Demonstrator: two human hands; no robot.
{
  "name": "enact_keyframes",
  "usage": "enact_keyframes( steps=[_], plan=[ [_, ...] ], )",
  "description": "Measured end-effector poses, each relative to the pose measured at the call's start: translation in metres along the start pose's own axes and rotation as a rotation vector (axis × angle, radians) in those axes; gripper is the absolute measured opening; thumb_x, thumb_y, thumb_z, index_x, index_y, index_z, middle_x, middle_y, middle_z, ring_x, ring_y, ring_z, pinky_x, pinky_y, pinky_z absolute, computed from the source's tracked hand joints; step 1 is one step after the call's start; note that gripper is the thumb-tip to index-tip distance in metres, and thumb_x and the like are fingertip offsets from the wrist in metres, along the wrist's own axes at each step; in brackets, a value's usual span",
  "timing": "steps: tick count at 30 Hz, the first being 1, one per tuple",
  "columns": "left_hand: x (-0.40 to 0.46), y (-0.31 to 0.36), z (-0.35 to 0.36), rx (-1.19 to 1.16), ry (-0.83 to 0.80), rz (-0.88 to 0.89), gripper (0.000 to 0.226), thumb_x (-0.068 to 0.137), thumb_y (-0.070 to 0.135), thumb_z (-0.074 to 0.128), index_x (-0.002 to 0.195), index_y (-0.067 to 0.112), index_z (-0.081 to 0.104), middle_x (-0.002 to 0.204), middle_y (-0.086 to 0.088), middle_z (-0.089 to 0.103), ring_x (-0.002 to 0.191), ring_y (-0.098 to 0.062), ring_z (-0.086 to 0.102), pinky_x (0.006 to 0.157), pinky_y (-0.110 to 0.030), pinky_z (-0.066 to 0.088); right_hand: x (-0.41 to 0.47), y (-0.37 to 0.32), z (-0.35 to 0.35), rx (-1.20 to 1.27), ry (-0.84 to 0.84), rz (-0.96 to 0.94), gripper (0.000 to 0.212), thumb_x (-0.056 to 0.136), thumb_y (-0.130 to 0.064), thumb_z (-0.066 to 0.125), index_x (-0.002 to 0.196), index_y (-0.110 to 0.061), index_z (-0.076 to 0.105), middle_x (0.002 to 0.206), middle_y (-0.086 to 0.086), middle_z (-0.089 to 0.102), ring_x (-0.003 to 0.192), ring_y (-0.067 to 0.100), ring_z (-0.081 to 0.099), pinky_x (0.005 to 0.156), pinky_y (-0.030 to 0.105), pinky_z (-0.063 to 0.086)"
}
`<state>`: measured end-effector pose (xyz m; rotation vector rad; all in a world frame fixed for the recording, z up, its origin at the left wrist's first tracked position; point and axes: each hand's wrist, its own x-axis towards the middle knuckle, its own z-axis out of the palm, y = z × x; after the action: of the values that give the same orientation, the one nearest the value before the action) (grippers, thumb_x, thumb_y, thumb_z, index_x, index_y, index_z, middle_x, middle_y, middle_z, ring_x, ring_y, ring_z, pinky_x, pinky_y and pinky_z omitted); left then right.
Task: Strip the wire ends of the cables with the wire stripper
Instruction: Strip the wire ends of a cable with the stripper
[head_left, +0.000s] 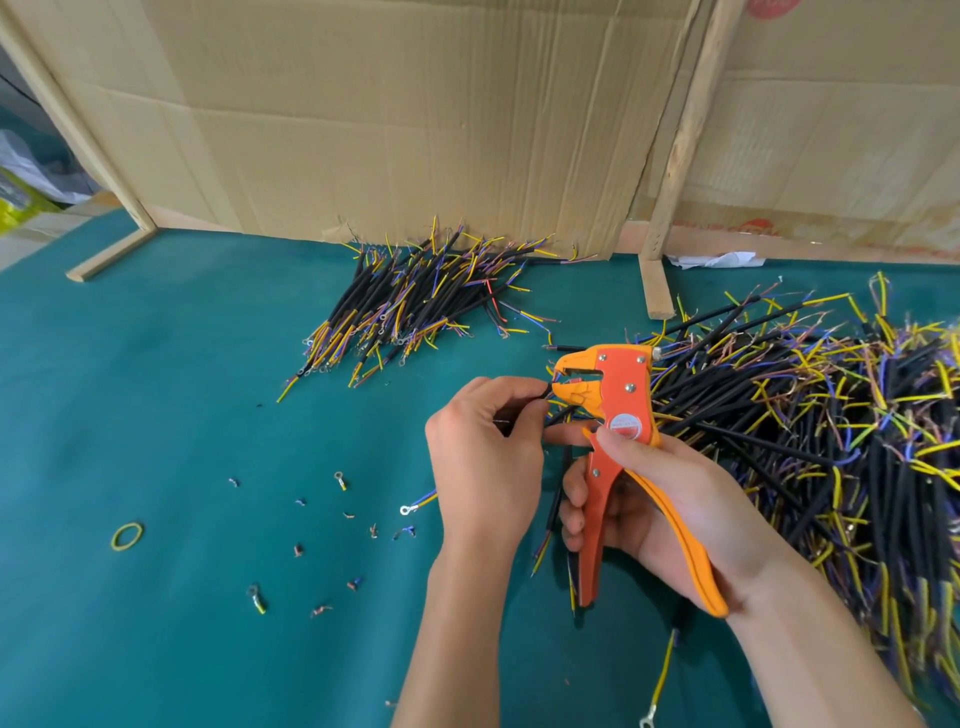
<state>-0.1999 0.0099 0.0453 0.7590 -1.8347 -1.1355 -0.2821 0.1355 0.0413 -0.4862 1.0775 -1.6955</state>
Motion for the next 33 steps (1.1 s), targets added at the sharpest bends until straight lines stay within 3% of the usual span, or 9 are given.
enact_keyframes(
  steps=[5, 11, 14, 16, 19, 21, 25, 33],
  plan=[
    [-0.001, -0.003, 0.002, 0.063, 0.028, 0.056, 0.023, 0.079, 0.000, 0.075, 0.081, 0.023, 0.078, 0.073, 0.009, 0.068, 0.069, -0.008, 0.066, 0.069, -0.032, 0.054, -0.001, -0.001, 0.008, 0.006, 0.052, 0.009, 0.038, 0.092, -0.034, 0.071, 0.111, -0.001, 0.072, 0.072, 0.019, 0.053, 0.059, 0.032, 0.054, 0.057, 0.042, 0.050],
    [-0.001, -0.005, 0.002, 0.093, 0.034, 0.073, 0.023, 0.076, -0.001, 0.076, 0.080, 0.022, 0.078, 0.073, 0.009, 0.069, 0.069, -0.010, 0.066, 0.069, -0.034, 0.055, 0.002, 0.002, 0.013, 0.008, 0.134, 0.012, 0.047, 0.087, -0.041, 0.067, 0.108, 0.001, 0.072, 0.061, 0.012, 0.044, 0.044, 0.024, 0.044, 0.046, 0.032, 0.042],
    [-0.001, -0.003, 0.004, 0.072, 0.009, 0.043, 0.022, 0.076, -0.001, 0.077, 0.079, 0.021, 0.078, 0.074, 0.009, 0.071, 0.069, -0.008, 0.067, 0.072, -0.030, 0.055, 0.003, 0.001, 0.013, 0.025, 0.195, -0.026, 0.050, 0.082, -0.044, 0.070, 0.108, 0.000, 0.072, 0.054, 0.006, 0.038, 0.036, 0.017, 0.035, 0.038, 0.024, 0.035],
    [-0.001, 0.000, 0.005, 0.013, -0.001, -0.019, 0.023, 0.077, -0.002, 0.077, 0.081, 0.021, 0.077, 0.076, 0.009, 0.073, 0.070, -0.003, 0.069, 0.072, -0.020, 0.055, 0.004, 0.004, 0.015, 0.073, 0.194, -0.064, 0.051, 0.082, -0.044, 0.069, 0.109, 0.000, 0.072, 0.054, 0.006, 0.039, 0.036, 0.016, 0.036, 0.037, 0.024, 0.036],
    [0.001, 0.000, 0.003, -0.063, 0.028, -0.111, 0.023, 0.079, 0.000, 0.077, 0.082, 0.022, 0.075, 0.077, 0.012, 0.074, 0.070, 0.004, 0.068, 0.071, -0.011, 0.052, 0.005, 0.008, 0.014, 0.145, 0.144, -0.121, 0.042, 0.088, -0.035, 0.068, 0.111, -0.001, 0.073, 0.067, 0.015, 0.055, 0.051, 0.026, 0.054, 0.049, 0.038, 0.051],
    [0.003, 0.000, 0.000, -0.075, 0.067, -0.145, 0.023, 0.079, 0.004, 0.079, 0.082, 0.026, 0.075, 0.078, 0.014, 0.074, 0.071, 0.005, 0.068, 0.073, -0.014, 0.053, 0.006, 0.005, 0.009, 0.111, 0.105, -0.123, 0.041, 0.090, -0.031, 0.070, 0.117, 0.000, 0.071, 0.077, 0.019, 0.061, 0.063, 0.032, 0.062, 0.061, 0.044, 0.056],
    [0.004, 0.000, -0.004, -0.086, 0.104, -0.176, 0.024, 0.078, 0.008, 0.081, 0.080, 0.031, 0.074, 0.079, 0.014, 0.074, 0.072, 0.005, 0.068, 0.076, -0.018, 0.053, 0.005, 0.004, -0.002, 0.077, -0.007, -0.058, 0.060, 0.080, -0.037, 0.084, 0.124, 0.000, 0.067, 0.081, 0.020, 0.063, 0.067, 0.035, 0.064, 0.066, 0.048, 0.057],
    [0.005, 0.001, -0.006, -0.116, 0.093, -0.172, 0.025, 0.077, 0.005, 0.081, 0.077, 0.030, 0.076, 0.077, 0.010, 0.075, 0.072, -0.001, 0.070, 0.078, -0.027, 0.057, 0.009, 0.011, 0.004, 0.109, -0.062, 0.028, 0.061, 0.079, -0.037, 0.085, 0.125, -0.001, 0.067, 0.085, 0.021, 0.066, 0.073, 0.037, 0.068, 0.072, 0.050, 0.058]
  ],
)
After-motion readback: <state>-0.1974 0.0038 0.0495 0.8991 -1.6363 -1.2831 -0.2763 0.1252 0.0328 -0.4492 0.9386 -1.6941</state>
